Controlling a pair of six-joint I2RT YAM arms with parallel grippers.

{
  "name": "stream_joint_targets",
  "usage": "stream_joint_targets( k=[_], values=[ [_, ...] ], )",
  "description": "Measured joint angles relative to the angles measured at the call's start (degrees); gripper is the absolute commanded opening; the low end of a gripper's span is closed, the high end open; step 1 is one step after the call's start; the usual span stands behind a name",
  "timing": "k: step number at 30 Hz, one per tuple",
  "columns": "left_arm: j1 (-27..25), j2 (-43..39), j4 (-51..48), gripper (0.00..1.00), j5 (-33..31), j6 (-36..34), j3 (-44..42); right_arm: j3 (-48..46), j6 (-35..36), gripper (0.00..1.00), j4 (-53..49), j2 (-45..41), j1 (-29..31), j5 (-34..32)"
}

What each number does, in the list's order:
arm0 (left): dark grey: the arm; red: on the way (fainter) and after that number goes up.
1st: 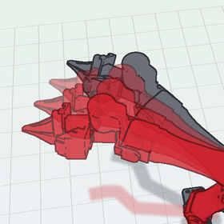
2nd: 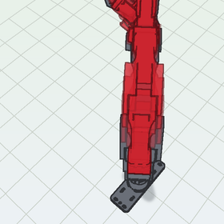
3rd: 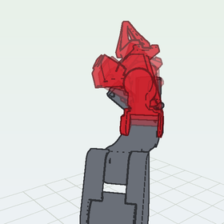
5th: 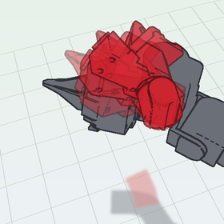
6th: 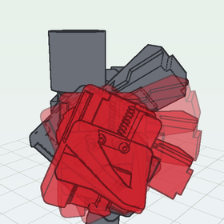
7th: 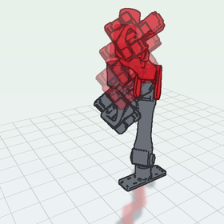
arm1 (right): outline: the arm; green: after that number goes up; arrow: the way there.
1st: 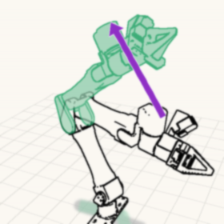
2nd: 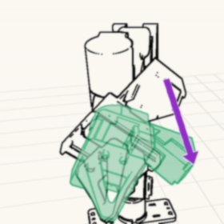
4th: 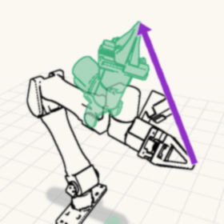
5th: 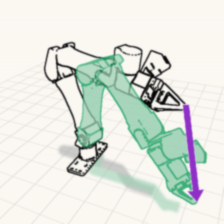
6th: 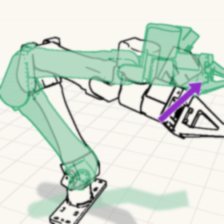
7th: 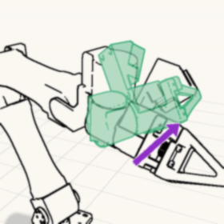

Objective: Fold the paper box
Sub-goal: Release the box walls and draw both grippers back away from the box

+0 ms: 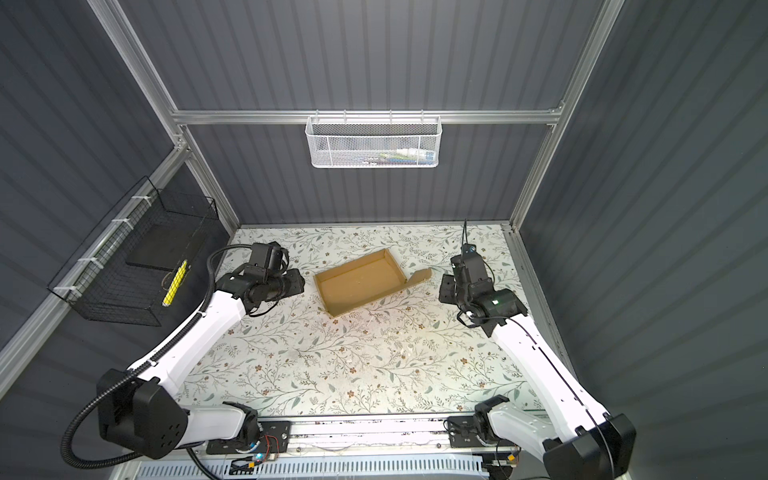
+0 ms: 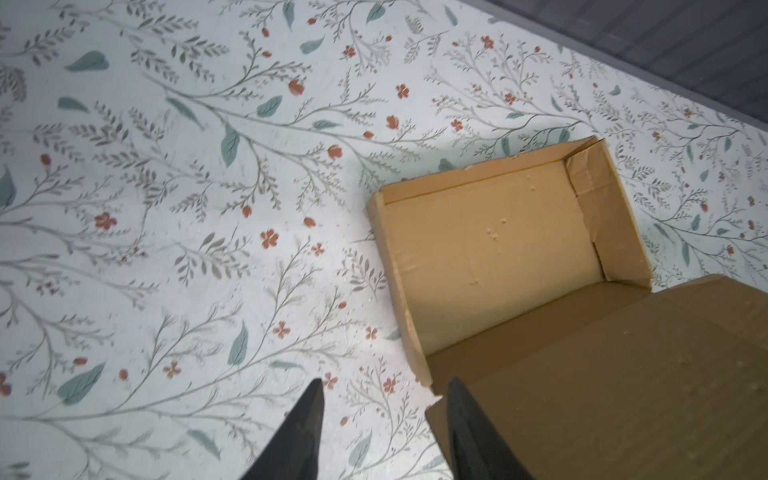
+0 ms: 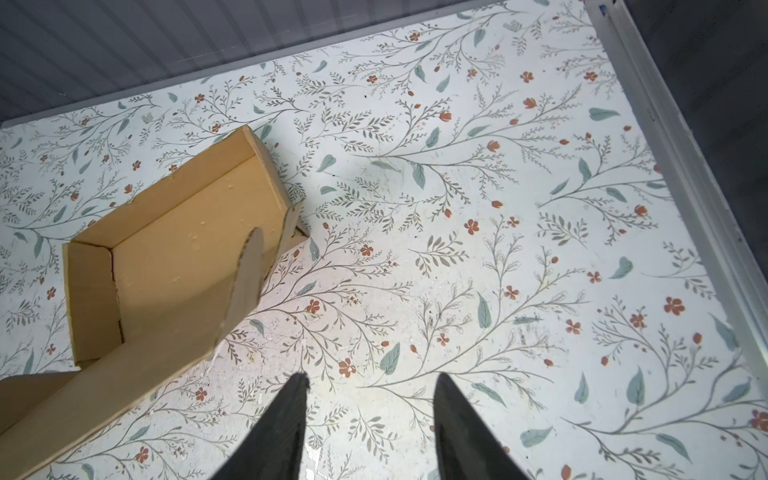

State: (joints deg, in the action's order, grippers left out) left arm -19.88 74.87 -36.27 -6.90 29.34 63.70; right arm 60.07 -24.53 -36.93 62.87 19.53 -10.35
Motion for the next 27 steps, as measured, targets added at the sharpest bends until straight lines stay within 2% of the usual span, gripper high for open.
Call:
stream_joint_targets(
  k=[7,11,19,27],
  values=[
    [-8.3,-11.8,-7.2,0.49,-5.7,10.6,-9.2,0.1,0.0,0.51,3.5,3.5,-7.3,5.1],
    [-9.5,-17.3,-8.9,0.49,-5.7,16.4,-14.5,2.0,0.6,0.51,4.4,8.4,-11.2,8.2],
    [-15.6,-18.1,-6.8,0.49,-4.0,25.7,-21.7,7.5,2.5,0.5,7.8,17.8,-13.1,13.6],
    [-26.2,-19.1,0.3,0.49,-5.6,33.4,-24.1,13.7,5.4,0.49,11.5,27.2,-13.4,21.0]
  ],
)
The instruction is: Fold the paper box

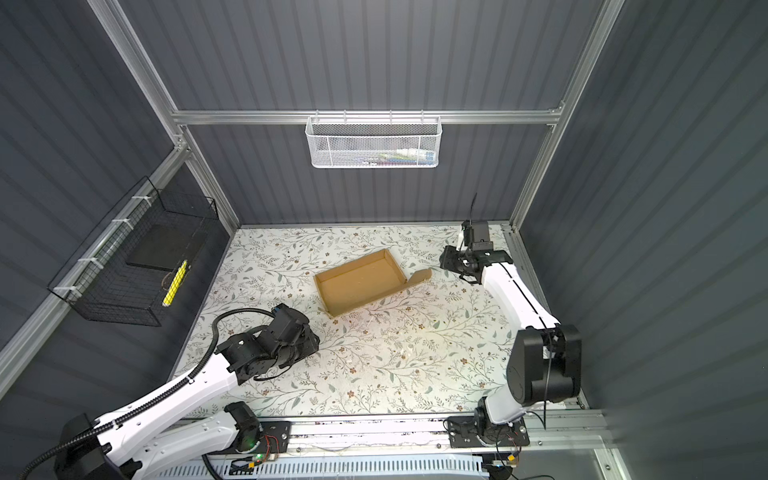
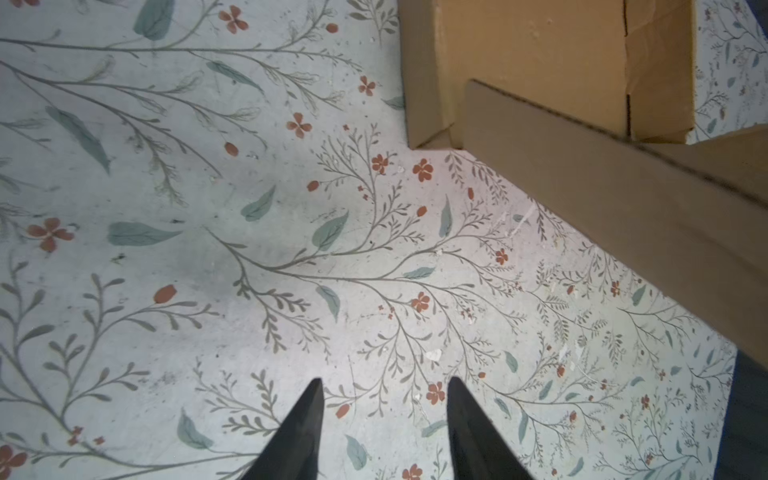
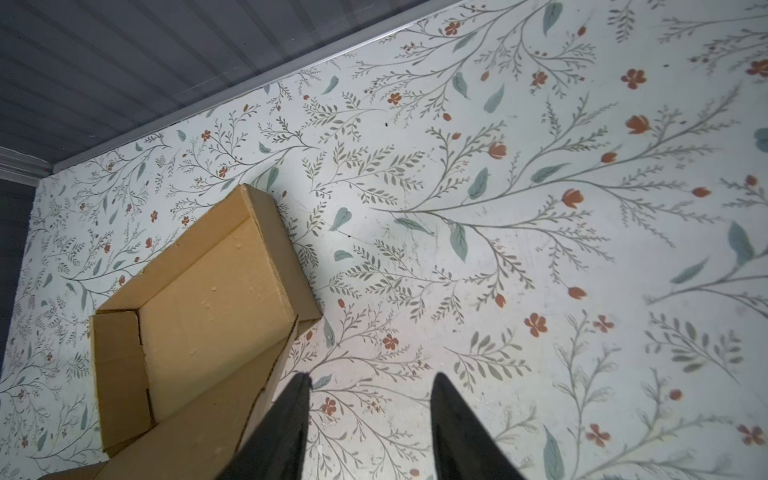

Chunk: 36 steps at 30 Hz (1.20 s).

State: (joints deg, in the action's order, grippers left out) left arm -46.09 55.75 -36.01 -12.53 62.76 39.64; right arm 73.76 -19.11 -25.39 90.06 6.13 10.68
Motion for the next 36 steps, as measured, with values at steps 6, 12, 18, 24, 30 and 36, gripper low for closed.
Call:
stream_joint_targets(
  k=[6,12,18,24,30,36],
  values=[
    [-7.7,6.2,7.8,0.5,-4.9,2.6,0.0,2.4,2.7,0.48,2.1,3.9,0.0,6.3],
    [-12.6,12.1,13.5,0.53,-9.1,3.3,0.7,2.4,5.8,0.47,3.1,6.1,0.6,10.4],
    [-12.8,15.0,15.5,0.55,-12.9,3.3,2.9,2.2,8.5,0.47,4.1,6.4,2.6,12.9],
    [-12.8,16.1,15.3,0.56,-16.7,4.4,3.4,0.6,9.5,0.47,5.4,6.4,4.7,14.6],
    [-12.7,14.1,14.6,0.58,-20.9,6.3,2.9,-0.7,9.8,0.47,5.5,6.3,7.0,15.1],
    [-10.3,12.1,14.3,0.58,-23.3,6.8,2.1,-1.0,9.8,0.47,4.9,4.8,9.6,15.2]
  ],
)
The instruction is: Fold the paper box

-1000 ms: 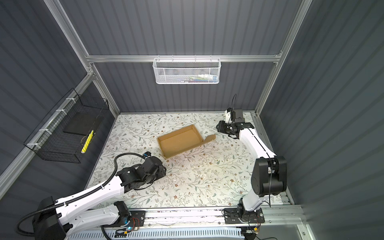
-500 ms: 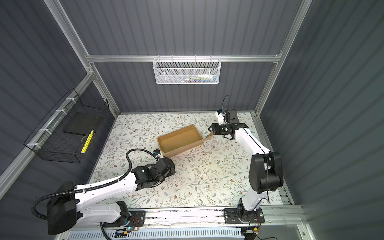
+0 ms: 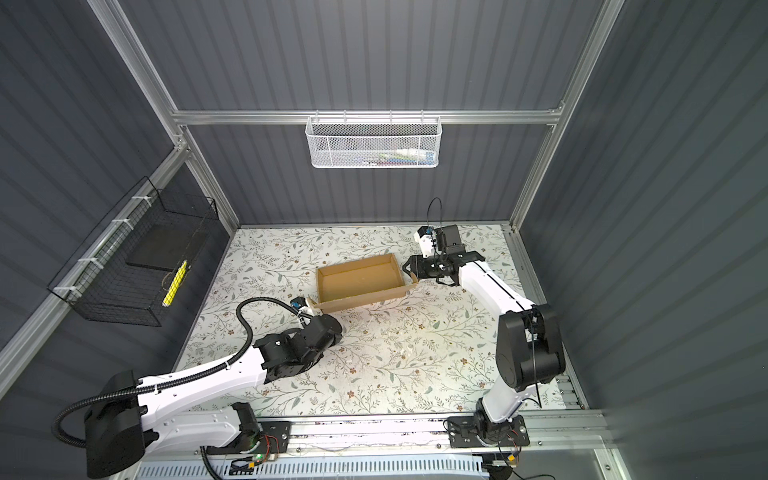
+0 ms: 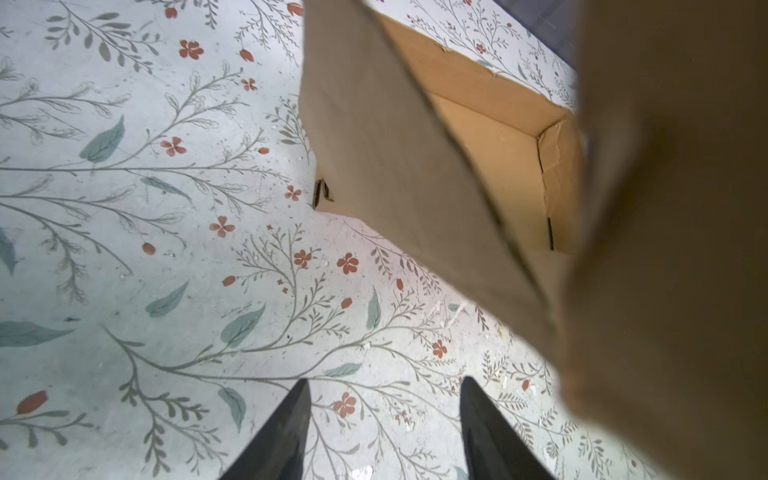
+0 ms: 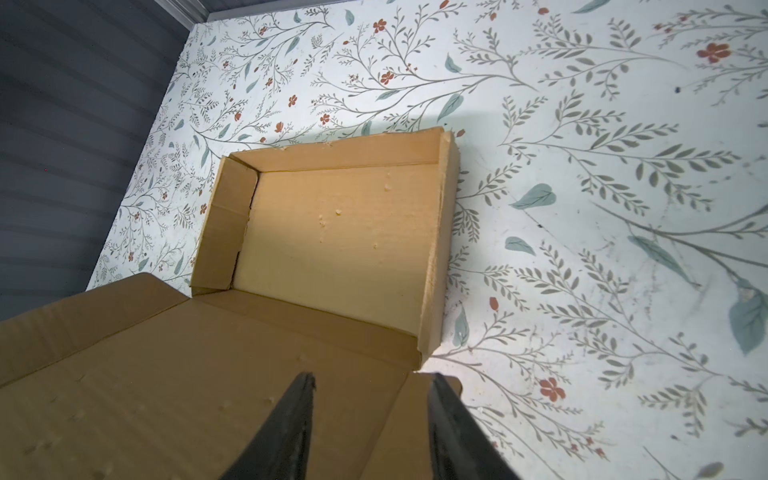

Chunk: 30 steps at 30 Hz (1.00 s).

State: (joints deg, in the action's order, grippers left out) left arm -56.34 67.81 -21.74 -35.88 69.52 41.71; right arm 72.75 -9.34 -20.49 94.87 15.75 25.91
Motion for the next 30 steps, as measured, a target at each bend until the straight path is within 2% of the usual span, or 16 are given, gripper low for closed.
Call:
stream_joint_targets(
  k=[12,21,30],
  values=[
    [7.5,-1.0,1.8,0.59,-0.5,-3.0,0.0,-2.6,0.4,0.47,-4.1,-5.6,5.3,-0.2],
    [11.5,0.7,3.4,0.6,0.3,-7.9,2.3,-3.1,2.2,0.47,-8.2,-6.8,5.7,-0.8],
    [17.2,5.5,6.9,0.6,4.4,-12.5,5.4,-3.1,2.6,0.47,-9.6,-6.6,5.8,-0.7]
  ],
)
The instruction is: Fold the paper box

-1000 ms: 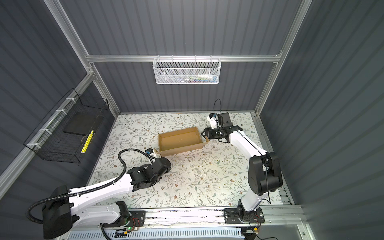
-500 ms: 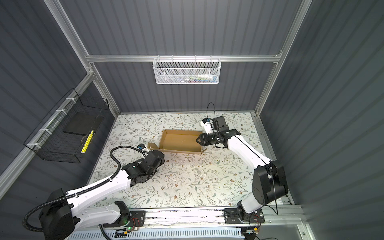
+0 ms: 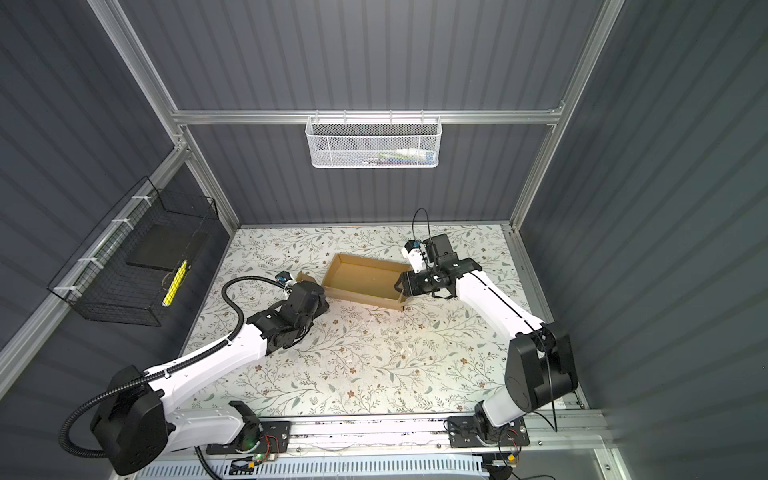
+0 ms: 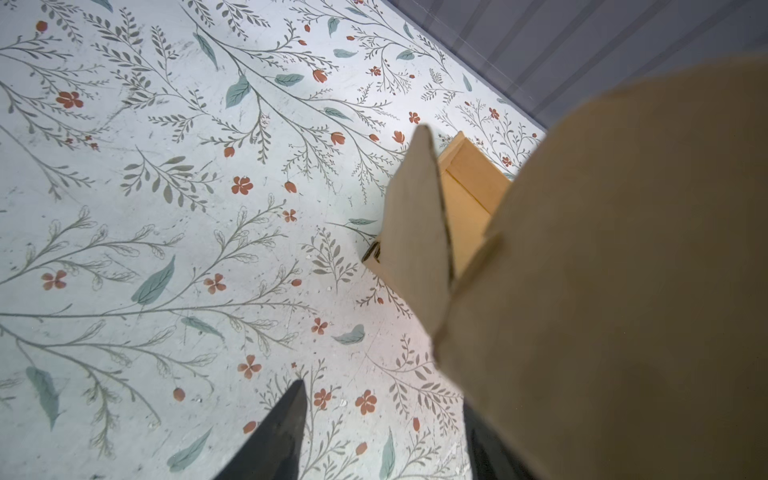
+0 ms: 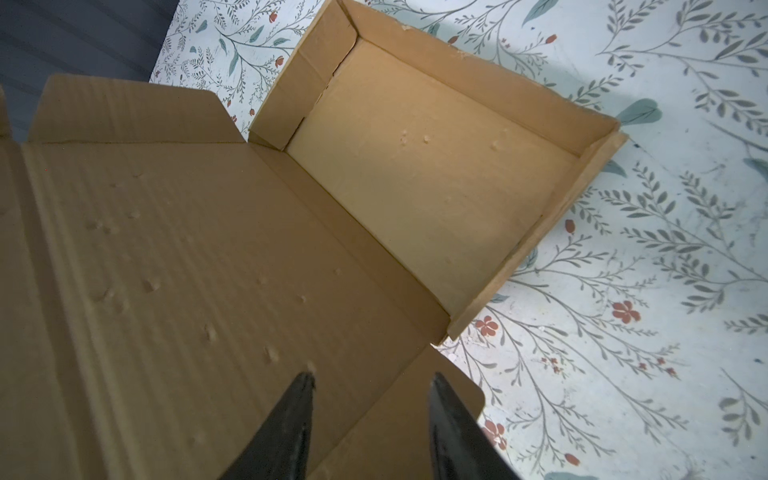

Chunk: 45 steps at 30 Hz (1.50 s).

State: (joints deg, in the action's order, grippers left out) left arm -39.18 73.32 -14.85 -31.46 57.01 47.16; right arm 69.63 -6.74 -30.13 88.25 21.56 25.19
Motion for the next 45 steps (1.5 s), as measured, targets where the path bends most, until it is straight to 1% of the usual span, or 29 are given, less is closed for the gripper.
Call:
stream_joint_targets(
  k=[10,15,24,33,45],
  values=[
    [6.7,6.5,3.3,0.6,5.7,-4.1,4.1,0.0,0.7,0.47,-0.4,0.5,0.6,2.7],
    [8.7,9.7,4.7,0.6,7.8,-5.9,7.5,0.0,0.8,0.47,-0.4,0.7,1.5,4.3],
    [10.2,13.8,5.9,0.61,11.5,-8.0,12.2,-0.2,0.1,0.47,0.6,1.3,3.3,6.6],
    [11.5,19.0,6.5,0.61,16.4,-10.0,17.8,-0.6,-2.0,0.48,3.2,1.6,6.4,7.0],
    [12.3,24.3,7.1,0.6,22.4,-12.6,25.2,-0.9,-5.3,0.48,8.4,4.4,9.8,7.7]
  ],
)
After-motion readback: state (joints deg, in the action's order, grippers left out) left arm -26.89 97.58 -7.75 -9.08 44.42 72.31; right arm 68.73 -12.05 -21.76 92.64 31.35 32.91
